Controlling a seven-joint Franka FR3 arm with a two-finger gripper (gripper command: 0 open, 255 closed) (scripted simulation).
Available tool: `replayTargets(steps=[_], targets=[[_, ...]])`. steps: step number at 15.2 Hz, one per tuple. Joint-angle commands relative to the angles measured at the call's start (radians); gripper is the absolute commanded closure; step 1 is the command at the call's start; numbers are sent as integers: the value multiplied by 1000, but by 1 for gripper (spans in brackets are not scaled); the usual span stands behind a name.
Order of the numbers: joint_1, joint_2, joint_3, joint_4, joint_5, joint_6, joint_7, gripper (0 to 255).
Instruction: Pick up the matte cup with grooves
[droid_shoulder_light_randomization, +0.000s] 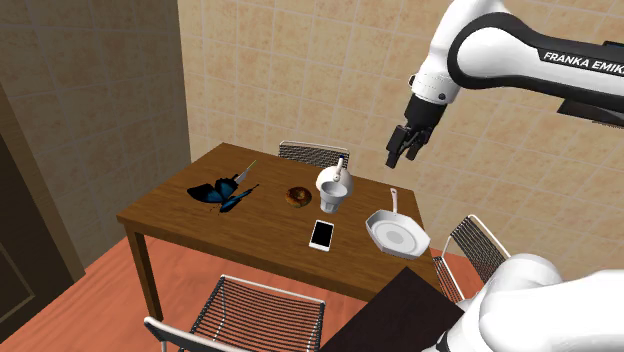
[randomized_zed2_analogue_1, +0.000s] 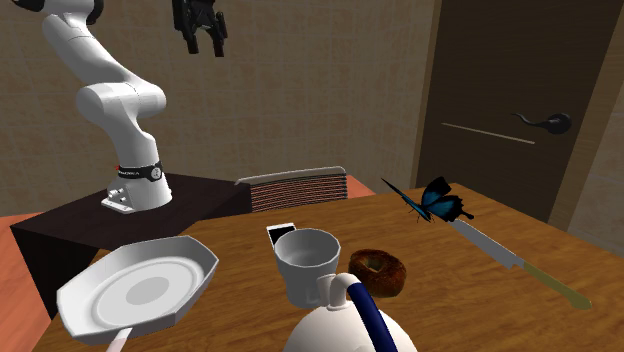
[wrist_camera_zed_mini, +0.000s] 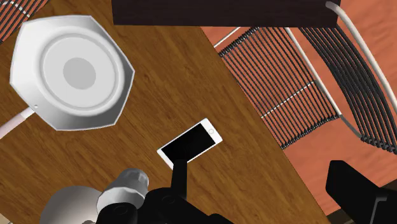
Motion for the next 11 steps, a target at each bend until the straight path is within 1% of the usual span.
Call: replayTargets(steps=[1, 6, 11], targets=[[0, 0, 0, 0, 0, 0, 0, 0], [-8, 139, -18, -17, -25, 144, -10, 0], [-16, 299, -37, -1, -47, 277, -18, 0]])
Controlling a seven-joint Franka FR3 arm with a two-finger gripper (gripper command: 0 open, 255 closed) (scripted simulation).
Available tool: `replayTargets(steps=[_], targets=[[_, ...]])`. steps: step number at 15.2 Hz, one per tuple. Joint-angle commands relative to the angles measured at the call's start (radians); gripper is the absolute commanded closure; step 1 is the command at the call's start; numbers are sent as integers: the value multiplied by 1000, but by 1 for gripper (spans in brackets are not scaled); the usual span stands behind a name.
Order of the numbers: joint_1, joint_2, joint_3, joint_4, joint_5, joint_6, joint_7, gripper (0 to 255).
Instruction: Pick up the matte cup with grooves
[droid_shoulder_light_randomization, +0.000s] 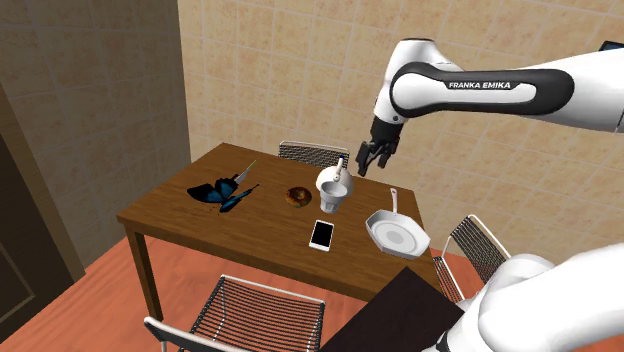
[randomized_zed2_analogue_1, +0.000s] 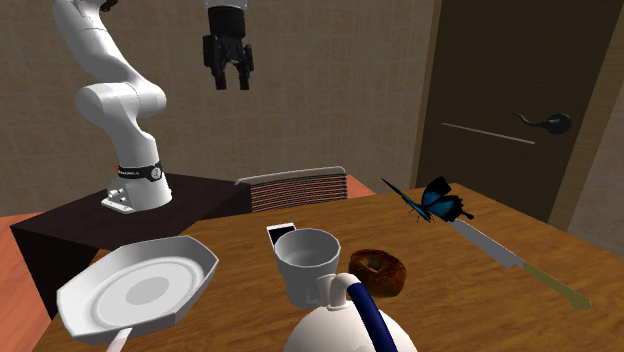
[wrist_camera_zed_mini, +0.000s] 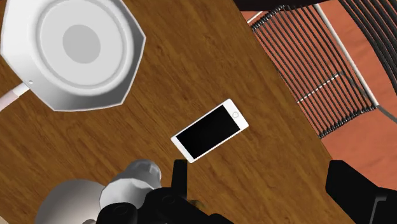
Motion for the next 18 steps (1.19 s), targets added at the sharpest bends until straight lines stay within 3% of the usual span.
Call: replayTargets(steps=[1, 9, 18], targets=[[-4, 68, -9, 9, -9, 56, -4, 0], [-18, 357, -36, 113, -28, 223, -16, 0], [-41, 700, -56, 328, -27, 333, -33, 0]])
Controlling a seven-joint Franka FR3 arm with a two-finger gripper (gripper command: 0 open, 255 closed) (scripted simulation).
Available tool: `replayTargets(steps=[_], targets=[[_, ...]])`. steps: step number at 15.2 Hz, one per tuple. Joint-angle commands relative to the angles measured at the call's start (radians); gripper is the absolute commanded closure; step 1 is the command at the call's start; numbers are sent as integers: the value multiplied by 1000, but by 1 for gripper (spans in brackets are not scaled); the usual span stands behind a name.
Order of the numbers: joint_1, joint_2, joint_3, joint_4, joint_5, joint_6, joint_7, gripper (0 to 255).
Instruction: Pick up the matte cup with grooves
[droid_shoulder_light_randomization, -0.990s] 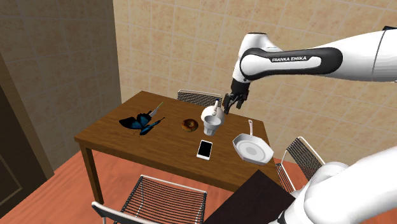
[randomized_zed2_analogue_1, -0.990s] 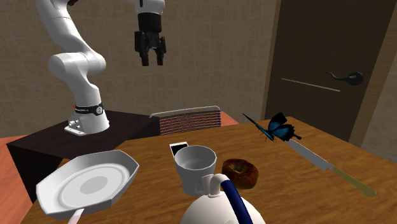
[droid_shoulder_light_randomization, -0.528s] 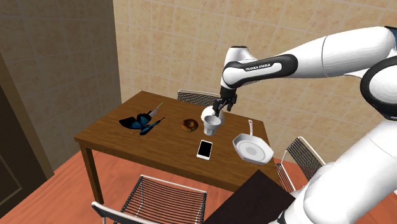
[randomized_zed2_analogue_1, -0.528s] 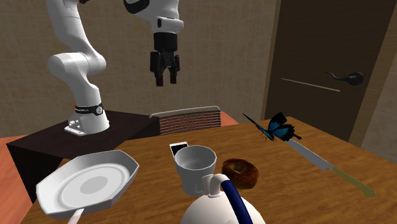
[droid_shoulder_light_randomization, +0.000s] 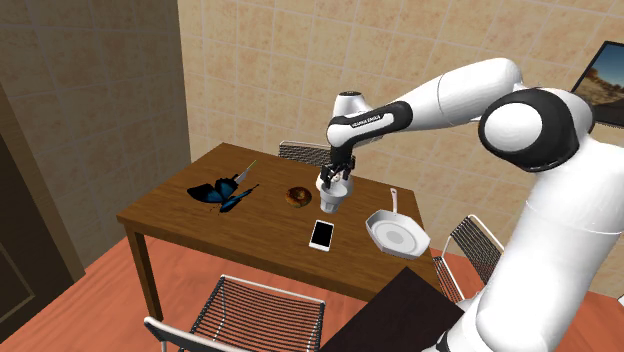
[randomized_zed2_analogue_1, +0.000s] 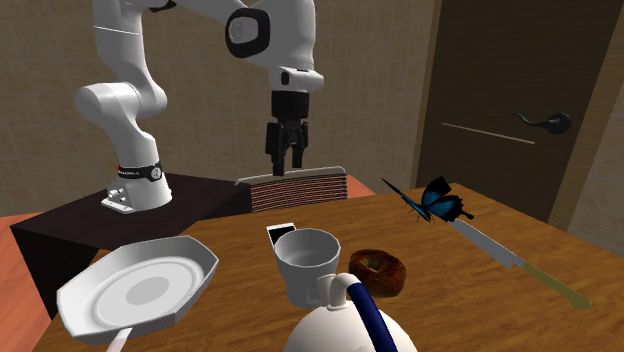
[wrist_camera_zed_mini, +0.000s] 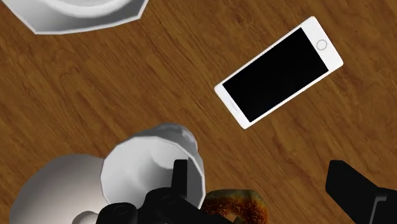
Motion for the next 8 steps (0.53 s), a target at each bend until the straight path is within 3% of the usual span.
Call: replayTargets(steps=[1, 8], targets=[[-10, 81, -5, 61, 3, 17, -9, 0], [-40, 361, -10, 317, 13, 27, -24, 0]])
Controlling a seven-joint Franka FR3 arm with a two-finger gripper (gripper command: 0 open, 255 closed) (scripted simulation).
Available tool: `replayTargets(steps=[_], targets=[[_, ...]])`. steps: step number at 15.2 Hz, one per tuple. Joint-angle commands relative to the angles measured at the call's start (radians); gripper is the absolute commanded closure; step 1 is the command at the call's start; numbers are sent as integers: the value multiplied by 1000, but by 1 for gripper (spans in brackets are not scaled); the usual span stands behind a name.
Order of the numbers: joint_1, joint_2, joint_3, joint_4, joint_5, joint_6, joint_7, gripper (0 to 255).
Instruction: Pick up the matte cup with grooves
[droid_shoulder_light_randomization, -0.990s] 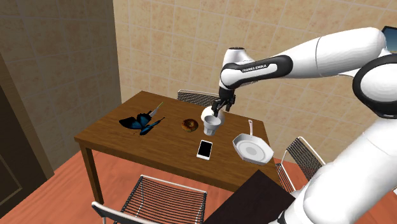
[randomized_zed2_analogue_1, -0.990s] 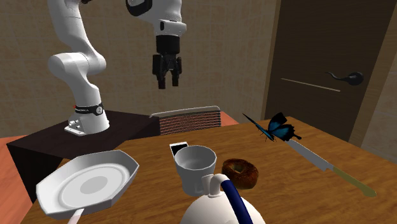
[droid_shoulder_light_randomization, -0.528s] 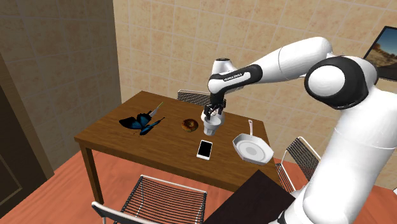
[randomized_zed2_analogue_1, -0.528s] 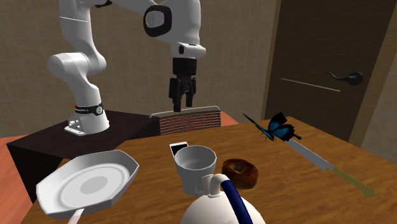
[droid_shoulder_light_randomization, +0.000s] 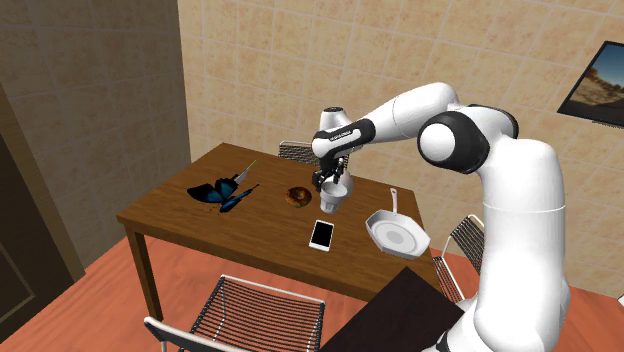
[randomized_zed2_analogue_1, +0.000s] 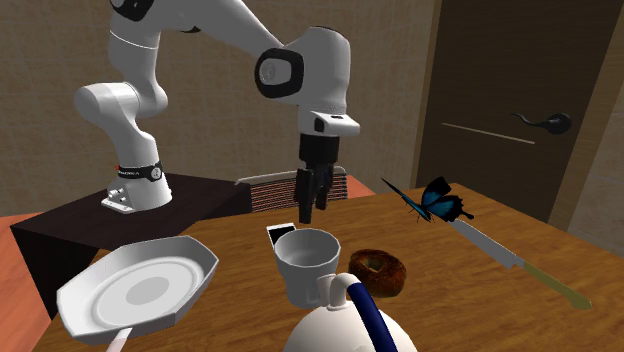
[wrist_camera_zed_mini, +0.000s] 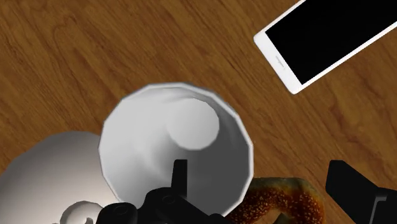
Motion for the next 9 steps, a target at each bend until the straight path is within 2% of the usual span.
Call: replayTargets(steps=[1, 9], targets=[[-9, 72, -1, 75, 3, -6, -4, 0], [-12, 131, 2, 62, 4, 66, 6, 0]])
